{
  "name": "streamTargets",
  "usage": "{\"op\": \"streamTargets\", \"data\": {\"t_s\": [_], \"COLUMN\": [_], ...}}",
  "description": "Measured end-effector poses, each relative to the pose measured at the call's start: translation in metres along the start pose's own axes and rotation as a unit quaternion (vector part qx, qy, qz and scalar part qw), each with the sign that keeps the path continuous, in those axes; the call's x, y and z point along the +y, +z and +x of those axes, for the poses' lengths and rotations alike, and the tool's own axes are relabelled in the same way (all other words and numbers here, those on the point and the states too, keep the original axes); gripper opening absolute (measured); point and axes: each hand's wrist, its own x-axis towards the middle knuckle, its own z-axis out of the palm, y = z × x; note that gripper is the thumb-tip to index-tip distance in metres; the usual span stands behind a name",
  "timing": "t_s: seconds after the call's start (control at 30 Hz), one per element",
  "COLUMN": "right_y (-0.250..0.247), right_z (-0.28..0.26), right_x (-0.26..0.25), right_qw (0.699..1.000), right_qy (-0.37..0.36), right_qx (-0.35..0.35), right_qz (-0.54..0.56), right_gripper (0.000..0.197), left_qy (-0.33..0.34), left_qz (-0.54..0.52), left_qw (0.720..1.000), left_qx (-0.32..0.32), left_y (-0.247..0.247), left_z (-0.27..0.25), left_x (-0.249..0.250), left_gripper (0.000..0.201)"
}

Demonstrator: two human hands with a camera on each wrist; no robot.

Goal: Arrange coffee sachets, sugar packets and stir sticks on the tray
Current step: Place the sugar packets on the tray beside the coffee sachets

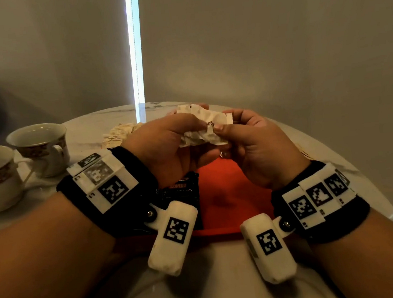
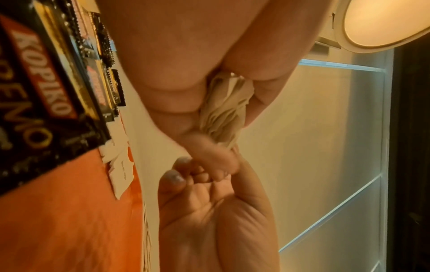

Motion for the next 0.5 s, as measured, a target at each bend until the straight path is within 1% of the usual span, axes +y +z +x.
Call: {"op": "streamTargets", "data": {"t_s": [0.07, 0.17, 0.2, 0.3, 0.33, 0.43, 0.5], "right_y": [0.0002, -0.0008, -0.0013, -0.0017, -0.0016, 0.0002, 0.0015], "right_z": [0.0010, 0.0010, 0.0013, 0.0009, 0.0005, -0.0010, -0.0018], "right_x": [0.0010, -0.0001, -0.0001, 0.0008, 0.0012, 0.0016, 0.0025], "right_qw": [1.000, 1.000, 0.999, 0.999, 0.999, 1.000, 0.999], "right_qy": [0.014, 0.024, 0.025, 0.027, 0.028, 0.029, 0.031], "right_qx": [0.006, 0.006, 0.012, 0.025, 0.024, 0.007, 0.000], "right_qz": [0.005, 0.019, 0.019, 0.004, 0.002, -0.004, -0.011], "right_gripper": [0.044, 0.043, 0.040, 0.017, 0.014, 0.028, 0.036], "left_qy": [0.026, 0.048, 0.047, 0.051, 0.052, 0.056, 0.056], "left_qz": [-0.036, -0.042, -0.038, -0.022, -0.016, 0.001, -0.008], "left_qw": [0.999, 0.998, 0.998, 0.998, 0.998, 0.998, 0.998], "left_qx": [0.012, 0.019, 0.020, 0.036, 0.036, 0.030, 0.030], "left_y": [-0.0011, -0.0038, -0.0041, -0.0041, -0.0043, -0.0038, -0.0044], "left_z": [0.0013, 0.0037, 0.0040, 0.0041, 0.0036, 0.0027, 0.0038], "left_x": [0.0008, 0.0001, -0.0002, -0.0013, -0.0018, -0.0021, -0.0023], "left_gripper": [0.041, 0.047, 0.046, 0.034, 0.029, 0.021, 0.020]}}
